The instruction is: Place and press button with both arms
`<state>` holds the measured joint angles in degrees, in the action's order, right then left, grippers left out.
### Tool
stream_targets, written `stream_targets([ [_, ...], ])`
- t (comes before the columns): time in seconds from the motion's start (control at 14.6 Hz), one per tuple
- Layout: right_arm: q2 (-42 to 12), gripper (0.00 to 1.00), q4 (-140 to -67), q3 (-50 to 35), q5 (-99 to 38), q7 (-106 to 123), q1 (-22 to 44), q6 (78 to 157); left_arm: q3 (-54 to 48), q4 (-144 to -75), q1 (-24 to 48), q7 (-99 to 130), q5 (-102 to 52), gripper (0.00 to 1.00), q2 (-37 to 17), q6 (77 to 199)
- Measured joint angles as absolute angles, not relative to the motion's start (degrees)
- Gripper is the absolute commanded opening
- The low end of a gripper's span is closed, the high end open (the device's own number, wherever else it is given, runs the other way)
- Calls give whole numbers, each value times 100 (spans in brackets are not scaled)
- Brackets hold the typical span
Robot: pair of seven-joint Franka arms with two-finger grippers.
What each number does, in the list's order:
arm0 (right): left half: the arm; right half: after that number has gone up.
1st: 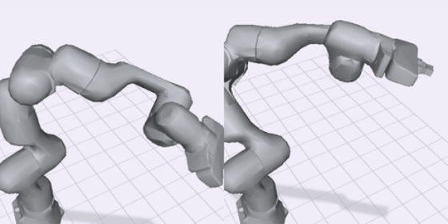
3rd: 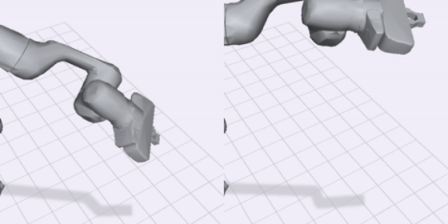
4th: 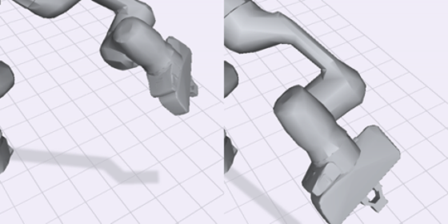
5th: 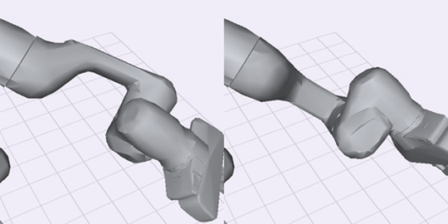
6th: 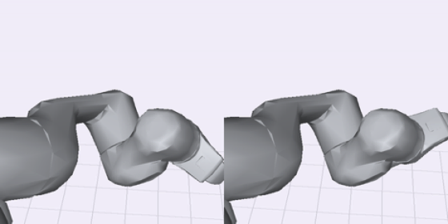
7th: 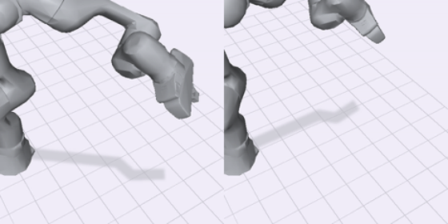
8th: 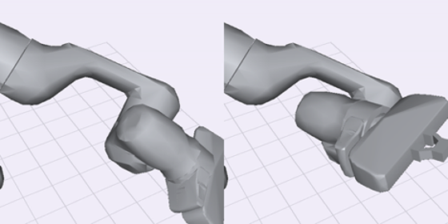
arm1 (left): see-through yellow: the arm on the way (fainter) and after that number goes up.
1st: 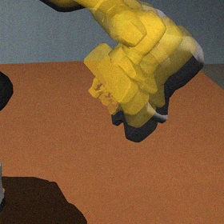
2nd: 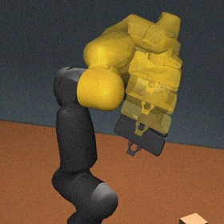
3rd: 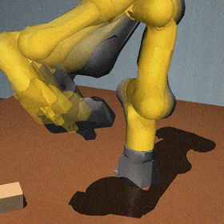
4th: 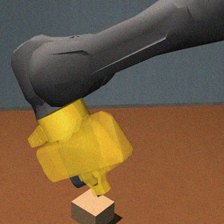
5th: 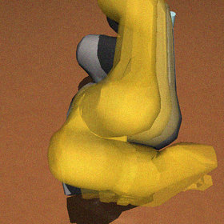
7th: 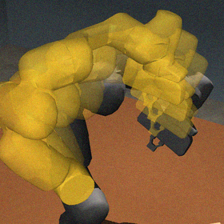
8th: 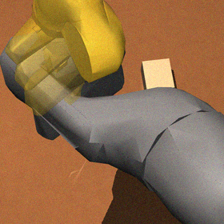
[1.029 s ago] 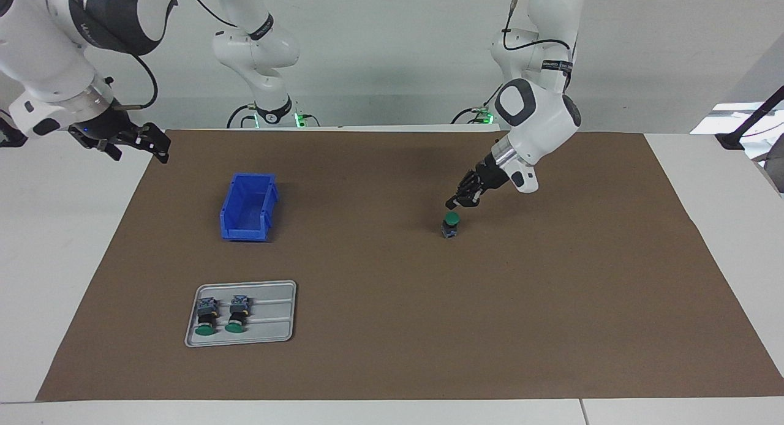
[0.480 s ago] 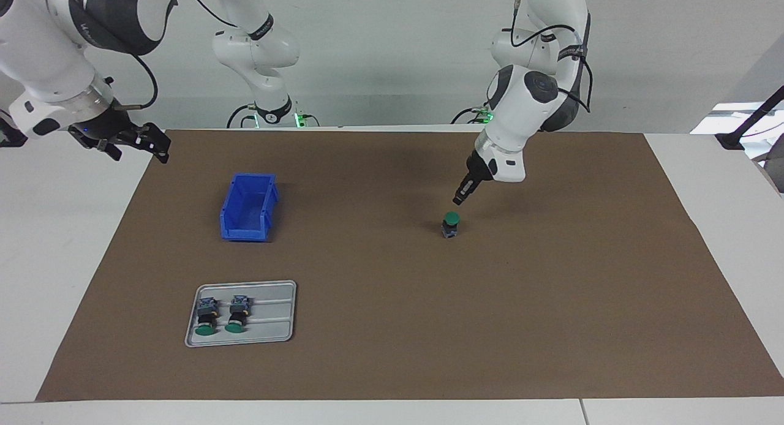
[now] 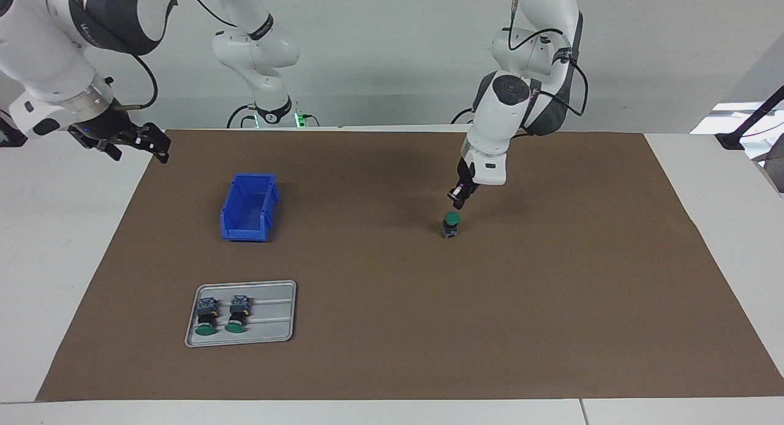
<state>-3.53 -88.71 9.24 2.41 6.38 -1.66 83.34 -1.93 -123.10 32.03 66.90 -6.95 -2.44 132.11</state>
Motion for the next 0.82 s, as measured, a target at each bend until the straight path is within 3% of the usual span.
stream_targets([
  [0.82, -353, 100, -8871, 924, 241, 638, -166, 8334, -177, -12162, 3198, 6516, -689, 0, -489, 13333],
])
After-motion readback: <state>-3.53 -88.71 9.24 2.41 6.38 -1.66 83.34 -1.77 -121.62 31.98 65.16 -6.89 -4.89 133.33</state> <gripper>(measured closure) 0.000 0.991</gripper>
